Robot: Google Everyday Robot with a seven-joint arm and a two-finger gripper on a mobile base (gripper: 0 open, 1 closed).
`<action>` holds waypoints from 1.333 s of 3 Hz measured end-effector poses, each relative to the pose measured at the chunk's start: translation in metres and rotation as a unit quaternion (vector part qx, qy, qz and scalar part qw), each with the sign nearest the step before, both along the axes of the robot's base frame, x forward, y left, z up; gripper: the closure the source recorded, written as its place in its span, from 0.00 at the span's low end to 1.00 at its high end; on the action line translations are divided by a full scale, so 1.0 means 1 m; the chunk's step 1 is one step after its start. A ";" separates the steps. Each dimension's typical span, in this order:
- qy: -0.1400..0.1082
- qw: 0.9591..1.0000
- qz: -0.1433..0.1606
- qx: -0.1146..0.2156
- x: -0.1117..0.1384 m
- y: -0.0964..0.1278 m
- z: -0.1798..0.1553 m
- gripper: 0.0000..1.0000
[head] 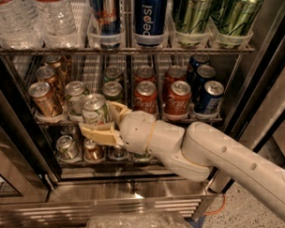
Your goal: Pick 7up can from middle shelf of fridge
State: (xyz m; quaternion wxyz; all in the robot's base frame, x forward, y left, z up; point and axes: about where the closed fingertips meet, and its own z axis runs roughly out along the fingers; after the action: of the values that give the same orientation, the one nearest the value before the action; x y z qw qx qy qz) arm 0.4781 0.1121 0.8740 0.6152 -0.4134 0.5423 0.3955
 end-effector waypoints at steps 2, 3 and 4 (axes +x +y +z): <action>0.009 0.999 0.028 -0.021 -0.037 -0.024 0.002 1.00; 0.016 0.999 0.036 -0.021 -0.052 -0.032 0.004 1.00; 0.028 0.999 0.040 -0.023 -0.067 -0.039 0.003 1.00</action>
Offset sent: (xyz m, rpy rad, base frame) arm -0.0595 -0.0427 0.0042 -0.0653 0.0304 0.0777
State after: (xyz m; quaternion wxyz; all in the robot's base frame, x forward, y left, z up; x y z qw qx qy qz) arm 0.4112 0.0736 0.8772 0.5737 -0.4375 0.5515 0.4187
